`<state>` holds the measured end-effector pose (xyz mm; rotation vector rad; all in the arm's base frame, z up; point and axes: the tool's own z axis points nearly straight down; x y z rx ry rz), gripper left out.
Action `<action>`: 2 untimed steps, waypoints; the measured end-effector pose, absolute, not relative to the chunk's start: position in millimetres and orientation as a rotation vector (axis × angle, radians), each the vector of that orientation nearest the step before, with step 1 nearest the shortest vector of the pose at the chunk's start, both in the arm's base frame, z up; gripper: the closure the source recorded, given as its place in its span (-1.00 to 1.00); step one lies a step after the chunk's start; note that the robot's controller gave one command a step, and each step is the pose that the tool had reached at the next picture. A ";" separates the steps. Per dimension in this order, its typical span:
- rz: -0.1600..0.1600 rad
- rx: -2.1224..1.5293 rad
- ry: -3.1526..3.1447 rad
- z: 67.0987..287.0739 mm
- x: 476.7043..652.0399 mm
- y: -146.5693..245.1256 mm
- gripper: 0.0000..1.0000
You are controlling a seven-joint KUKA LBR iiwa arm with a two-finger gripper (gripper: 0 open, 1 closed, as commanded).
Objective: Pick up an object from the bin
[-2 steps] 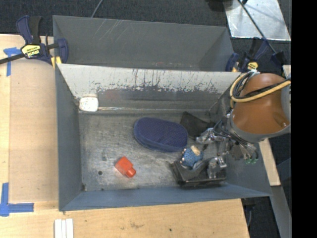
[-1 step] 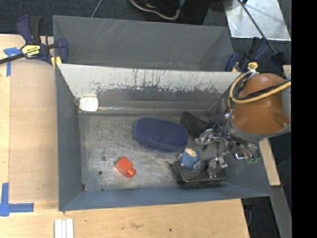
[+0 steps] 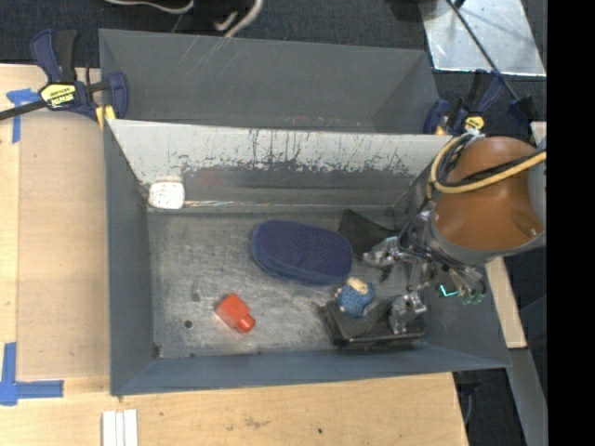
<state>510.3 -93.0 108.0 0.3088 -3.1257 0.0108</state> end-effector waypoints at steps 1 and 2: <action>0.005 0.217 -3.137 128.4 537.6 -61.9 -1.00; 0.013 0.137 -3.138 115.6 543.0 -57.8 -1.00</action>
Offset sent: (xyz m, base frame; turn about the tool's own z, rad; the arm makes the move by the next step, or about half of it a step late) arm 0.0258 0.0323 0.0184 0.0601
